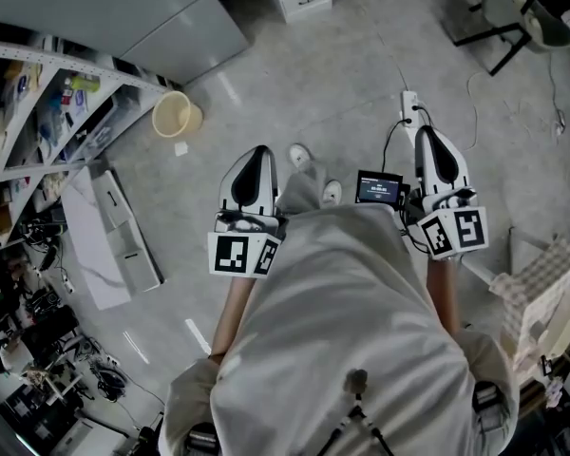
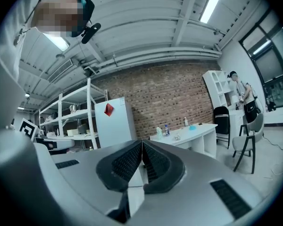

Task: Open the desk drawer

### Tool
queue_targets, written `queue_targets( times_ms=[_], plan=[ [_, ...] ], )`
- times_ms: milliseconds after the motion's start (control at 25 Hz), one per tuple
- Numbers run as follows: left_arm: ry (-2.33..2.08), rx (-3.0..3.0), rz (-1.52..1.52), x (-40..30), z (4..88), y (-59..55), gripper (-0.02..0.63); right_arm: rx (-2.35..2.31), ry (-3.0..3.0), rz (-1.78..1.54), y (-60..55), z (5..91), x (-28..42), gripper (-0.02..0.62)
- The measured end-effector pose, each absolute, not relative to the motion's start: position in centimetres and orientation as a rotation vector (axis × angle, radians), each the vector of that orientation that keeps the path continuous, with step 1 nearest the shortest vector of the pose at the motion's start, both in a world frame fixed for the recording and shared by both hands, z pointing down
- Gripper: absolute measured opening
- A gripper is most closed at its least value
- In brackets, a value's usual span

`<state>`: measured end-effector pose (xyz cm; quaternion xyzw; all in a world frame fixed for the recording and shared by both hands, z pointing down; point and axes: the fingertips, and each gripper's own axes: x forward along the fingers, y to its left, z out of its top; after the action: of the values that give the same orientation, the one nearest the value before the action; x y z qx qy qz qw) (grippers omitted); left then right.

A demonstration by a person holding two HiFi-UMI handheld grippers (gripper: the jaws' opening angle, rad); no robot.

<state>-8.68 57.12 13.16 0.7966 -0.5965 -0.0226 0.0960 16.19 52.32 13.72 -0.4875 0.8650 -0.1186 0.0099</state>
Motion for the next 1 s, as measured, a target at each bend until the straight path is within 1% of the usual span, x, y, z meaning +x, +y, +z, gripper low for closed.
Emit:
queue_targets(
  times_ms=[200,360,640,1000],
  plan=[
    [-1.735,2.285,-0.062,-10.8,15.3,53.5,0.008,-1.505,2.647,-0.49,48.3,14.8,14.3,0.028],
    [-1.722,2.31,-0.095,-11.7,14.7,48.8,0.008,-1.475,2.654,-0.463,44.5,13.8,11.9,0.028],
    [-1.661,2.323,-0.126,-11.2,14.9,41.5,0.008,-1.56,2.642,-0.442,38.1,13.8,12.6,0.028],
    [-1.585,2.421,-0.039,-13.2,15.3,34.0,0.008,-1.626,2.589,-0.398,31.1,13.8,11.3,0.028]
  ],
)
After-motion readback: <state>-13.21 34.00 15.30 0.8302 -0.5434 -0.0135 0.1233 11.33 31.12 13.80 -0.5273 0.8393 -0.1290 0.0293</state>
